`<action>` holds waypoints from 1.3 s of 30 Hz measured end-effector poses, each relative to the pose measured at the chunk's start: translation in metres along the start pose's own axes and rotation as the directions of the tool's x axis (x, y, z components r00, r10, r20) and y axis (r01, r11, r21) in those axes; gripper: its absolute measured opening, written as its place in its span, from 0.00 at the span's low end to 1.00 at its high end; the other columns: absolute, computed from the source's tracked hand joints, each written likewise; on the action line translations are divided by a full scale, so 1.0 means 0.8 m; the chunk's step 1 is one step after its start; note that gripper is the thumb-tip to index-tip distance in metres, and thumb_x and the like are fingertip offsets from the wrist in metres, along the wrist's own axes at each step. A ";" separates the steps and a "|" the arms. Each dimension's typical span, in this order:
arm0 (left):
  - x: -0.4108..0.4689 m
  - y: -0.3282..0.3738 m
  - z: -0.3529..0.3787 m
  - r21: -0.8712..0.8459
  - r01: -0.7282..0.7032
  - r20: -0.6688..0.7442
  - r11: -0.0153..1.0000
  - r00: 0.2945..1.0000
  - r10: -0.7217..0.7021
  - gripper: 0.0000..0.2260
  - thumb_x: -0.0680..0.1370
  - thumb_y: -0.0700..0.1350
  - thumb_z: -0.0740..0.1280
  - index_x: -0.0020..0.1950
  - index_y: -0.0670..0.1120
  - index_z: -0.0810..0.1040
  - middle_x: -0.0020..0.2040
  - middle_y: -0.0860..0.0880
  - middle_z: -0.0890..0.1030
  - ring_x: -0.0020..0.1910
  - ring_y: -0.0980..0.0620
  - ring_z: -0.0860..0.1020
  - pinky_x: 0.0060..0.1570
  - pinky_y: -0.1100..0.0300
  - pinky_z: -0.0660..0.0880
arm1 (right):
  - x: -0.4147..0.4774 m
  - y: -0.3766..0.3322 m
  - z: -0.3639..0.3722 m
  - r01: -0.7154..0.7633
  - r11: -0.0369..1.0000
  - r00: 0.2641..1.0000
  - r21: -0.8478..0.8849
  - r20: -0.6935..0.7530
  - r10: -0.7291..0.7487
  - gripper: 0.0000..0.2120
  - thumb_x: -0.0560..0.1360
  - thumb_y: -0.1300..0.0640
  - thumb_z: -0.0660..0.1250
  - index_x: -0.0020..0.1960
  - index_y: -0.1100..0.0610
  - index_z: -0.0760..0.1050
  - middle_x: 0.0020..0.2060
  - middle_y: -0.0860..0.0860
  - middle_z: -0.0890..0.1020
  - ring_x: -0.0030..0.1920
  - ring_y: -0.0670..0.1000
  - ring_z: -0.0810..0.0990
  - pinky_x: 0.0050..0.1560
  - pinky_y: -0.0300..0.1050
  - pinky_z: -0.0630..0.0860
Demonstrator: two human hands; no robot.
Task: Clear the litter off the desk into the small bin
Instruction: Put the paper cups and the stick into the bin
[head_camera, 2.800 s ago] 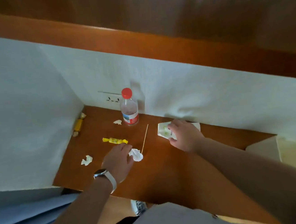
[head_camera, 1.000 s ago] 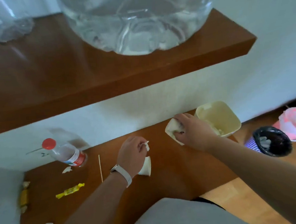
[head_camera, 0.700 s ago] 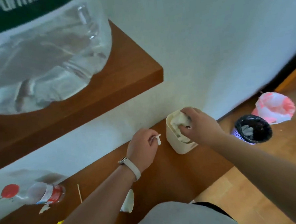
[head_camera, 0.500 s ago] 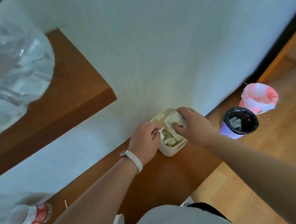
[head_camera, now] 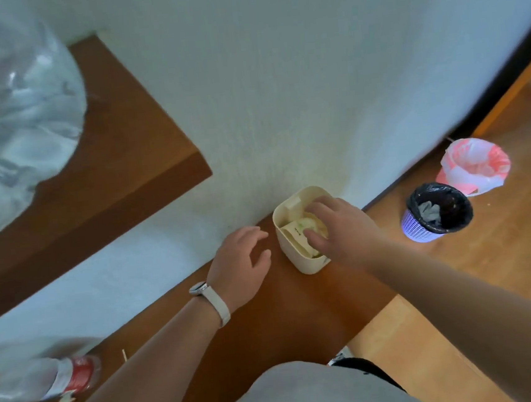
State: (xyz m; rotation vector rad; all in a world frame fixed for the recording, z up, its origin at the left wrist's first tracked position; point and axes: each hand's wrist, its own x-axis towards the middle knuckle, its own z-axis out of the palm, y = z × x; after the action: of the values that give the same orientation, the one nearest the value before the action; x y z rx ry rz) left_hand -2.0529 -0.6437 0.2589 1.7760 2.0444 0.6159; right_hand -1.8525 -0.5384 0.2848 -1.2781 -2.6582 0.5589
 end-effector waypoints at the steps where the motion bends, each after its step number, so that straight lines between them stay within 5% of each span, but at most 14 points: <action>1: -0.014 -0.015 -0.006 0.017 0.038 -0.005 0.999 0.999 -0.038 0.16 0.79 0.49 0.64 0.66 0.49 0.74 0.67 0.52 0.74 0.67 0.54 0.69 0.66 0.59 0.66 | 0.002 -0.013 0.003 0.053 0.998 0.999 -0.025 0.012 -0.053 0.21 0.79 0.45 0.60 0.69 0.51 0.70 0.67 0.46 0.72 0.63 0.51 0.72 0.56 0.44 0.70; 6: -0.092 -0.090 -0.037 0.111 0.226 -0.026 0.968 0.974 -0.224 0.17 0.80 0.51 0.62 0.69 0.51 0.71 0.71 0.53 0.71 0.70 0.54 0.66 0.70 0.56 0.63 | 0.014 -0.094 0.031 0.266 0.957 0.959 -0.112 0.128 -0.252 0.23 0.80 0.42 0.57 0.72 0.49 0.66 0.71 0.47 0.68 0.70 0.51 0.65 0.69 0.50 0.63; 17: -0.263 -0.211 -0.059 0.113 0.517 -0.191 0.848 0.849 -0.492 0.14 0.78 0.48 0.66 0.62 0.50 0.76 0.62 0.52 0.77 0.63 0.51 0.74 0.61 0.60 0.68 | 0.019 -0.238 0.134 0.502 0.865 0.813 -0.013 0.350 -0.466 0.22 0.80 0.44 0.58 0.72 0.50 0.65 0.71 0.46 0.67 0.71 0.49 0.65 0.70 0.46 0.62; 20: -0.325 -0.229 -0.065 0.055 0.663 -0.254 0.747 0.732 -0.632 0.14 0.77 0.49 0.68 0.61 0.48 0.77 0.61 0.50 0.78 0.60 0.49 0.75 0.58 0.56 0.71 | 0.013 -0.268 0.173 0.557 0.831 0.744 0.009 0.438 -0.504 0.22 0.80 0.45 0.58 0.72 0.51 0.66 0.70 0.48 0.69 0.69 0.50 0.67 0.68 0.48 0.66; 25: -0.470 -0.254 -0.070 -0.113 0.868 -0.309 0.484 0.432 -0.847 0.17 0.75 0.53 0.70 0.60 0.47 0.77 0.57 0.46 0.77 0.54 0.46 0.75 0.54 0.50 0.72 | 0.003 -0.323 0.243 0.587 0.808 0.667 0.051 0.535 -0.518 0.21 0.79 0.44 0.59 0.69 0.51 0.68 0.62 0.49 0.74 0.58 0.51 0.75 0.57 0.48 0.75; 27: -0.520 -0.257 -0.064 -0.119 0.896 -0.276 0.428 0.384 -0.881 0.20 0.73 0.55 0.71 0.60 0.46 0.77 0.57 0.45 0.77 0.54 0.45 0.75 0.54 0.51 0.72 | -0.002 -0.342 0.269 0.587 0.808 0.651 0.059 0.559 -0.514 0.21 0.79 0.45 0.59 0.69 0.52 0.68 0.60 0.50 0.75 0.57 0.51 0.75 0.55 0.47 0.75; 33: -0.581 -0.254 -0.035 -0.115 0.908 -0.154 0.404 0.385 -0.910 0.33 0.69 0.66 0.68 0.67 0.48 0.72 0.59 0.47 0.76 0.57 0.46 0.74 0.56 0.52 0.72 | -0.013 -0.390 0.336 0.513 0.858 0.682 0.013 0.601 -0.417 0.23 0.78 0.43 0.61 0.68 0.54 0.69 0.58 0.51 0.76 0.55 0.50 0.76 0.52 0.45 0.77; 39: -0.587 -0.257 -0.006 -0.074 0.912 -0.076 0.404 0.399 -0.914 0.32 0.70 0.62 0.70 0.69 0.49 0.68 0.62 0.47 0.75 0.59 0.47 0.74 0.56 0.52 0.73 | -0.022 -0.408 0.373 0.517 0.836 0.742 -0.184 0.583 -0.331 0.25 0.76 0.40 0.63 0.64 0.56 0.70 0.55 0.53 0.75 0.55 0.53 0.76 0.48 0.49 0.78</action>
State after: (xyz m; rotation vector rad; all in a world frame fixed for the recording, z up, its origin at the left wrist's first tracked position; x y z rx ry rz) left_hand -2.1593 -1.1320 0.1450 0.3218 2.6168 0.3392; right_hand -2.1620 -0.8188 0.1367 -0.5338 -3.4919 0.4427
